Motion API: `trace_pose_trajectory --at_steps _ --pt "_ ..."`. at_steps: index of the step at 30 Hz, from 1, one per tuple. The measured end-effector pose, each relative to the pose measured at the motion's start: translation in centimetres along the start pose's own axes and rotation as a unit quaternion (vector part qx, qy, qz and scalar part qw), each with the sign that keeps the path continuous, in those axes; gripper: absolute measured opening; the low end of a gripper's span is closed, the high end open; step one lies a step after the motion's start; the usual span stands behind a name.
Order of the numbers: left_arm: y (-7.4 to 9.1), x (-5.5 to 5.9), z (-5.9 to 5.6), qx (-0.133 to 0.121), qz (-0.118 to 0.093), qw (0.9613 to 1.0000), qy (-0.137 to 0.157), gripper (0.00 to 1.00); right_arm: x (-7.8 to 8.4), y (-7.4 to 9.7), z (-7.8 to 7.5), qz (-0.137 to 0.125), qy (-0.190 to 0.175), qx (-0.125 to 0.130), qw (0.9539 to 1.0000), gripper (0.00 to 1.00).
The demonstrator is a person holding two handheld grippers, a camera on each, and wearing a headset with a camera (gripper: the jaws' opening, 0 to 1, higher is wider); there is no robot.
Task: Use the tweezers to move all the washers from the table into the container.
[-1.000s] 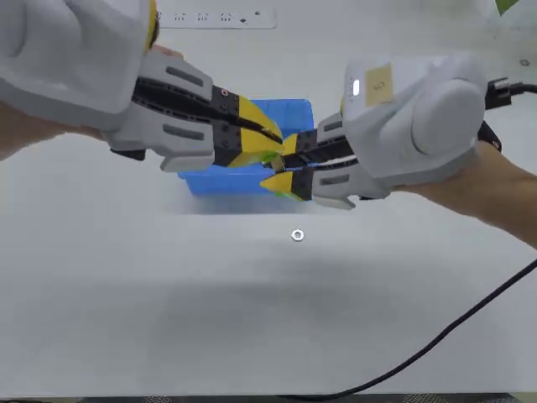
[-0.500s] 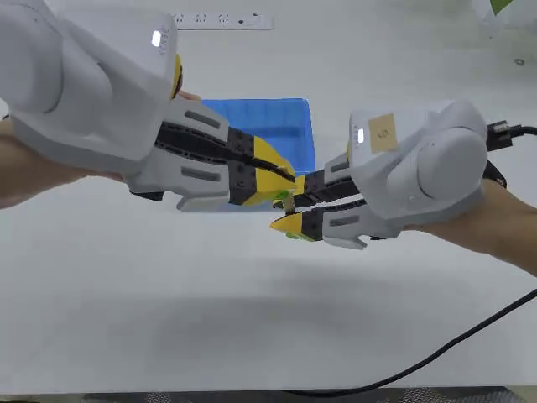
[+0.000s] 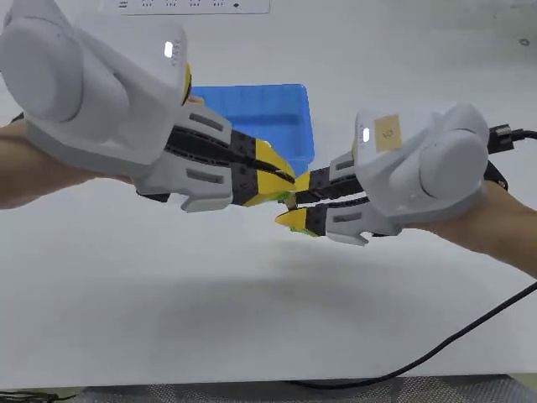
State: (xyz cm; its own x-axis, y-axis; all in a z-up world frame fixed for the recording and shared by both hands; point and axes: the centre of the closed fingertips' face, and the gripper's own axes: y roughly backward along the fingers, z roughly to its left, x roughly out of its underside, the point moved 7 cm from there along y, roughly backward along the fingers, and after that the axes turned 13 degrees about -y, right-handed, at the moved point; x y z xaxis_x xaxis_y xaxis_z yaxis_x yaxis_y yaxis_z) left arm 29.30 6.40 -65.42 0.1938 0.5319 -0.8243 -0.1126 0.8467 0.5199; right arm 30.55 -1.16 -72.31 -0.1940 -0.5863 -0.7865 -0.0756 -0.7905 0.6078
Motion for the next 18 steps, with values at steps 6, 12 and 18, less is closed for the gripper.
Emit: trace_pose_trajectory --at_steps 6,12,18 --pt "-0.65 0.47 0.11 0.002 0.004 0.9999 0.011 0.06 0.52 -0.56 -0.21 0.002 -0.003 -0.001 1.0000 0.12" --pt "-0.97 0.66 0.30 0.003 0.006 0.9998 0.017 0.06 0.70 -0.89 -0.54 -0.001 -0.010 -0.002 0.9999 0.12" --pt "-1.24 0.89 0.31 0.008 0.007 0.9997 0.023 0.06 1.06 -0.96 -0.45 0.000 -0.015 -0.004 0.9999 0.12"
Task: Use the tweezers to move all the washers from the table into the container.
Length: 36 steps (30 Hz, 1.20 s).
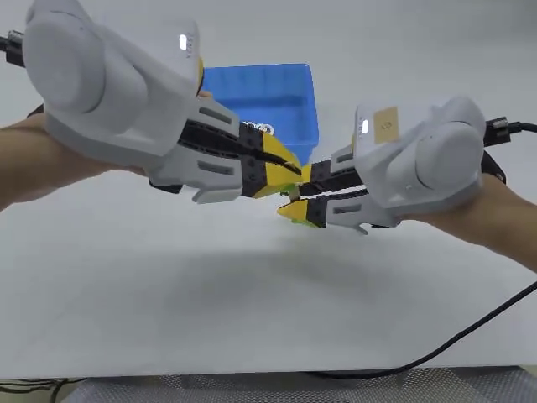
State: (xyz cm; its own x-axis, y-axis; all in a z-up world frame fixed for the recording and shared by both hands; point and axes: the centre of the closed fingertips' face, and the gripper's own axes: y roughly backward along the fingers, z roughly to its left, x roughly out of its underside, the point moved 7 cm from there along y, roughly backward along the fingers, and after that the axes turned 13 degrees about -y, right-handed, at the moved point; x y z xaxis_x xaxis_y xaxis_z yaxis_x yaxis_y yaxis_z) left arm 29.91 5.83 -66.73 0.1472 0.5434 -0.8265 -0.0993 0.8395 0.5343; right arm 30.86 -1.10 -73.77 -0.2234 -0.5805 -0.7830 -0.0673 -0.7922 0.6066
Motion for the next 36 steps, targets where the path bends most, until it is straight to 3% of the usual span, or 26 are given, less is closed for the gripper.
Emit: trace_pose_trajectory --at_steps 16,26,36 --pt "-0.4 0.3 0.3 0.004 0.005 1.0000 0.002 0.06 0.5 -0.1 -0.3 -0.006 -0.009 0.002 0.9999 0.12" --pt "-0.7 0.8 0.5 0.007 0.012 0.9999 0.005 0.06 0.9 -0.4 -0.3 0.006 -0.002 -0.001 1.0000 0.12" --pt "-0.8 0.9 0.6 0.008 0.011 0.9999 0.002 0.06 0.6 0.6 -0.4 -0.001 -0.004 0.008 1.0000 0.14"
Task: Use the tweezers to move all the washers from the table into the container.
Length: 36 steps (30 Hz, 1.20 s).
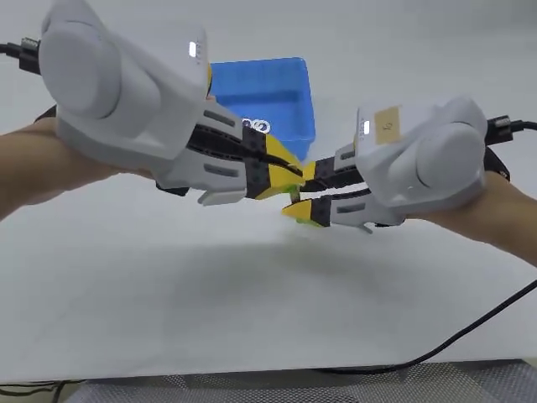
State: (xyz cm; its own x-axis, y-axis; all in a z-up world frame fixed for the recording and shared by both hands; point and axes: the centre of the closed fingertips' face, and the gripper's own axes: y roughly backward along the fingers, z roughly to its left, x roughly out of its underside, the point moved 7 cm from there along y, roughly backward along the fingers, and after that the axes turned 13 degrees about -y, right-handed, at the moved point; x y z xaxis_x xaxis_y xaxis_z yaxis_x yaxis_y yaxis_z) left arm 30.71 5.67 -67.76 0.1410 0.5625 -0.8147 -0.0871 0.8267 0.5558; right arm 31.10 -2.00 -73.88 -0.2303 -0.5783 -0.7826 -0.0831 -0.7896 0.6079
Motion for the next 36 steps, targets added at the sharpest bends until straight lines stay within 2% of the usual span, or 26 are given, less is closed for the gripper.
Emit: trace_pose_trajectory --at_steps 6,11,19,23,29,36 --pt "0.01 0.08 0.11 -0.001 0.002 1.0000 -0.001 0.06 -0.32 0.35 0.20 -0.004 0.004 0.001 1.0000 0.12" --pt "-0.09 0.18 0.21 0.001 0.000 1.0000 0.000 0.06 -0.18 0.24 0.41 0.003 0.007 0.006 1.0000 0.10" --pt "-0.19 0.20 0.24 0.000 -0.001 1.0000 0.003 0.06 0.36 0.06 0.34 -0.006 0.007 0.008 0.9999 0.10" --pt "-0.25 0.13 0.10 0.001 -0.001 1.0000 0.004 0.06 0.44 -0.16 0.40 -0.001 0.018 0.012 0.9998 0.10" --pt "-0.14 0.22 0.16 -0.001 0.001 1.0000 0.001 0.06 0.51 -0.14 0.17 -0.007 0.005 0.009 0.9999 0.09" --pt "0.00 0.14 -0.20 0.003 0.003 1.0000 0.000 0.06 0.27 -0.25 0.45 0.004 0.017 0.014 0.9997 0.09"
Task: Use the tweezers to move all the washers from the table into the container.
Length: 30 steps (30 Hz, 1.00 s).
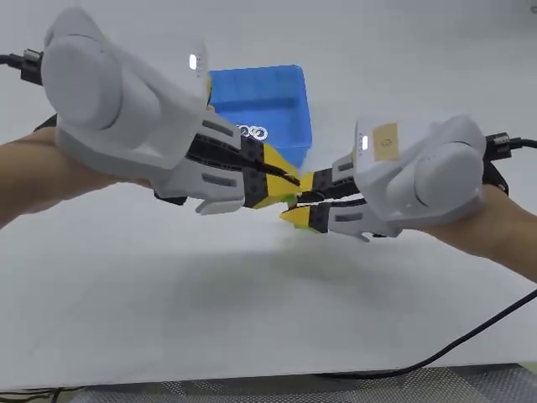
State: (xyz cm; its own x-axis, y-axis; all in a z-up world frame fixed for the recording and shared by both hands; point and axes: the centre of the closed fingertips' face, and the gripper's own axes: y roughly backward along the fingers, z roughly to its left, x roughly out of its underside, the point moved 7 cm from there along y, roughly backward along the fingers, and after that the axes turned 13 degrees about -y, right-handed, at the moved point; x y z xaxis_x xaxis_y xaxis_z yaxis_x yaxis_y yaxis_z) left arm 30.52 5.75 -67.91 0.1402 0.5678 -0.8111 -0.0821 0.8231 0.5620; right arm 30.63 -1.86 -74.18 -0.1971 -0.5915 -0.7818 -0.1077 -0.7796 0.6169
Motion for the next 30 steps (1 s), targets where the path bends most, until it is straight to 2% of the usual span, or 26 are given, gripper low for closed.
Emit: trace_pose_trajectory --at_steps 4,12,18,21,25,30 --pt "0.5 -0.1 -0.3 0.001 0.002 1.0000 -0.003 0.06 -0.5 -0.1 0.3 0.002 0.005 -0.004 1.0000 0.09" --pt "3.2 -0.8 0.3 -0.014 -0.017 0.9997 0.008 0.06 -2.9 0.5 0.5 -0.016 0.013 -0.001 0.9998 0.09" --pt "4.9 -1.9 0.6 -0.026 -0.016 0.9994 -0.013 0.06 -5.0 1.1 0.5 -0.026 0.025 0.004 0.9993 0.10" --pt "5.9 -2.4 1.2 -0.031 -0.017 0.9990 -0.026 0.06 -6.2 1.3 0.2 -0.029 0.038 0.009 0.9988 0.10" --pt "7.0 -2.7 2.2 -0.036 -0.027 0.9986 -0.028 0.06 -7.5 1.5 -0.4 -0.045 0.047 0.007 0.9979 0.10" --pt "7.5 -2.8 3.3 -0.042 -0.027 0.9980 -0.038 0.06 -8.5 1.4 -1.3 -0.046 0.059 0.019 0.9970 0.10"
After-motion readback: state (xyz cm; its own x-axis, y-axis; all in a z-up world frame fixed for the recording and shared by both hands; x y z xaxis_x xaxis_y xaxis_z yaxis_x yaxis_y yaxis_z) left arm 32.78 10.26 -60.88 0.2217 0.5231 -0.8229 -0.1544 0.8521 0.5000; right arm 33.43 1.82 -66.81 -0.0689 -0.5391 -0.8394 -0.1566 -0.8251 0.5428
